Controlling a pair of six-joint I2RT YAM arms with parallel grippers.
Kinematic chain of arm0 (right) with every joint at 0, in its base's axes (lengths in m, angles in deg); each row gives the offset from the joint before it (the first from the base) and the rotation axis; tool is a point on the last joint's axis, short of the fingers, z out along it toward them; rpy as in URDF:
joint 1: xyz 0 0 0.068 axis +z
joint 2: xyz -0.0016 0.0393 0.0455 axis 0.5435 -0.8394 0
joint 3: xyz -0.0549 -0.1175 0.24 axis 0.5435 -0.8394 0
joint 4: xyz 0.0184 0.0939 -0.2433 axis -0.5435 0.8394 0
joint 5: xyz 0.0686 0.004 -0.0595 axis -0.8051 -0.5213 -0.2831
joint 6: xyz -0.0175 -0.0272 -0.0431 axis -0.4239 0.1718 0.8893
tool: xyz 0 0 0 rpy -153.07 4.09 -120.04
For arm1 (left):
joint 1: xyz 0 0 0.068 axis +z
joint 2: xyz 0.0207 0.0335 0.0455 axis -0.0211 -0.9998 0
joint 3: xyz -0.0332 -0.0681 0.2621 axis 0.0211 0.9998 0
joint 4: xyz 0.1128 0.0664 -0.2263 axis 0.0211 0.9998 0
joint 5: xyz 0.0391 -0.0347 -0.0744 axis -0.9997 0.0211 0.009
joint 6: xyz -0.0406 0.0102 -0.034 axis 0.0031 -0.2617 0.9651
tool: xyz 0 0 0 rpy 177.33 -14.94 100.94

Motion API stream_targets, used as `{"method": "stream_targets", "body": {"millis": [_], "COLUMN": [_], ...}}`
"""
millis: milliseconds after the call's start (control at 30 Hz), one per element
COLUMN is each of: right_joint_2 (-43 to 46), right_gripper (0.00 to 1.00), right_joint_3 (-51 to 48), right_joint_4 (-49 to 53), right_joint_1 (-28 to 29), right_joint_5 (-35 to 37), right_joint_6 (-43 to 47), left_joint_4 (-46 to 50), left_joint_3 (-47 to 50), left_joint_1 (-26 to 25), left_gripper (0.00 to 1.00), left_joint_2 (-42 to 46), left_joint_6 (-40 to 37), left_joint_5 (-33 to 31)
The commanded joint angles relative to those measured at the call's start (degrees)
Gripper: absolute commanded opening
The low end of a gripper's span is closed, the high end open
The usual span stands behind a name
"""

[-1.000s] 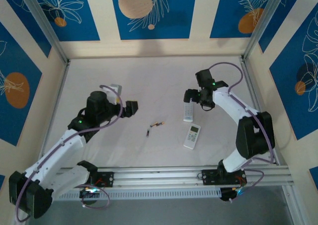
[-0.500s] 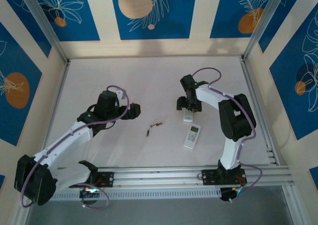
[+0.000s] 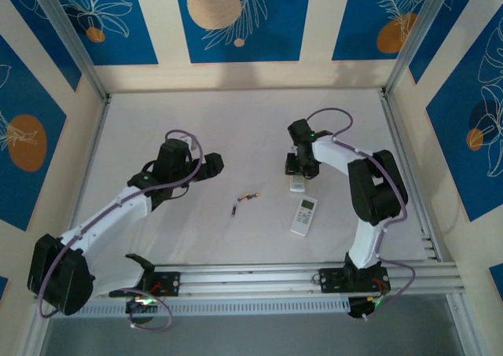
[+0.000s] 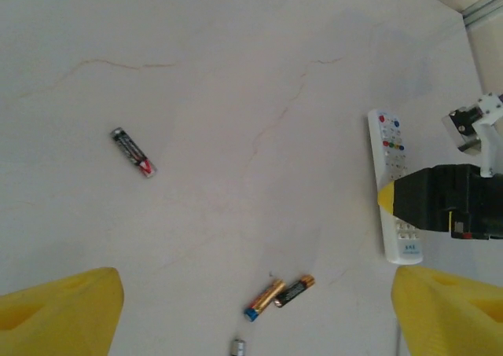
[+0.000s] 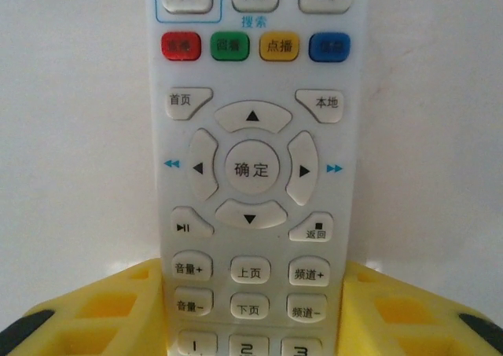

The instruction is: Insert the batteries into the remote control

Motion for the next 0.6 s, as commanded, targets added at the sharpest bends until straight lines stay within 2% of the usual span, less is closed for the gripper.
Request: {"method": "stream_targets", "body": {"millis": [0,100,300,433,567], "right_joint_2": [11.9,15.6,20.0,20.6,19.8], "right_gripper": [0.42,0.42,0.41,0.4,0.41], "right_joint_3": [-1.2,-1.0,-1.4,-0.8,0.2], "right_joint_4": [-6.0,-8.7,-12.1,-11.5,-10.1], "right_joint_1": [-1.1,-0.4,3.3,5.6,7.3], "right_joint_5": [-16.3,-27.1,-37.7,-40.5,-40.0], "right_joint_6": [1.1,1.6,2.7,4.5,5.7], "left_joint_4": [-4.8,-9.5,-15.2,-14.0,-12.5], "left_joint_3": [-4.5,-7.3,-12.8,-16.0,-17.9], "left_joint_1": [-0.3,-0.4,-0.8,-1.8,-2.3], "left_gripper": [0.84,0.82,0.78,0.71,0.62], "left_joint_2": [-1.9,-4.2,-9.3,-12.3,-15.5], "left_joint_6": [4.8,7.6,10.2,11.0,14.0], "left_joint_5": [7.0,12.1,16.7,16.5,18.0]}}
